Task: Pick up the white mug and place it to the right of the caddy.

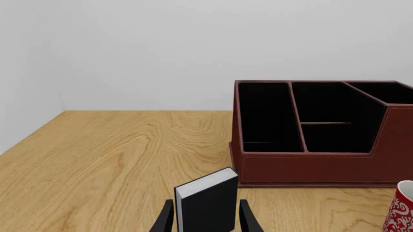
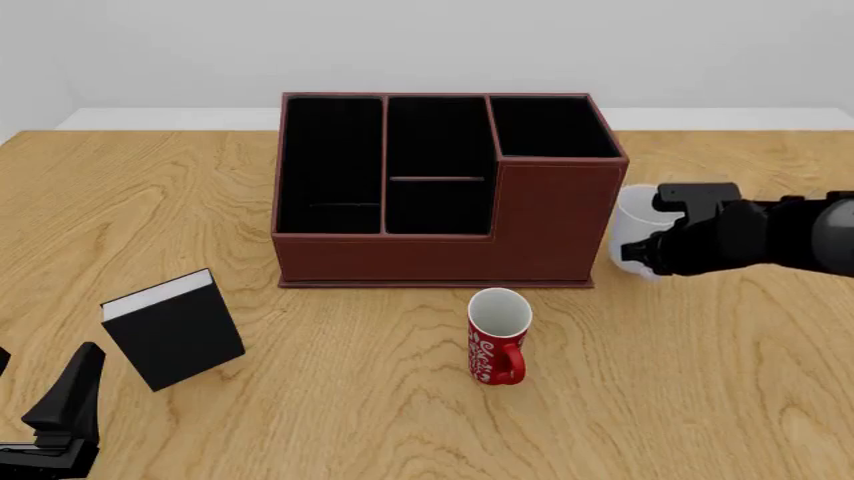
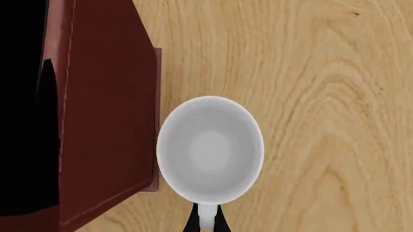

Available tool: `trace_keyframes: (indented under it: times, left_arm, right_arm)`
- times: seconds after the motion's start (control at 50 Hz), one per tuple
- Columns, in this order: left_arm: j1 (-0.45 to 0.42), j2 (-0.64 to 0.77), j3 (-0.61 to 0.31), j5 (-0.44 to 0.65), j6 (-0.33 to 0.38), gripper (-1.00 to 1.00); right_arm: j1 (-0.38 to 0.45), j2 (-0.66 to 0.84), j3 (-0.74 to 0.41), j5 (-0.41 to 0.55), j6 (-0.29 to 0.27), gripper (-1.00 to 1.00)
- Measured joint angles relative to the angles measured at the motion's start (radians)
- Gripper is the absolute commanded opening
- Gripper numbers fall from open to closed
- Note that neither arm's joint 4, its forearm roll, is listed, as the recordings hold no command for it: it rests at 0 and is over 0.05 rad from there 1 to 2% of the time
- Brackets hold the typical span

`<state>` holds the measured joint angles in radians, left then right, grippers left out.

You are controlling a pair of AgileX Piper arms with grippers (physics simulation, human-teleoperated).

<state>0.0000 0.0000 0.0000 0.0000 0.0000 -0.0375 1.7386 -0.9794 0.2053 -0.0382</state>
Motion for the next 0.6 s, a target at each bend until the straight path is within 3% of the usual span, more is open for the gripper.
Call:
trace_keyframes:
  times: [0.6]
  left_arm:
    - [0.0,0.0,0.0,0.0,0.0,1.0]
  right_arm:
    - [-0.005,0.019,0.017,-0.033,0.024,-1.0]
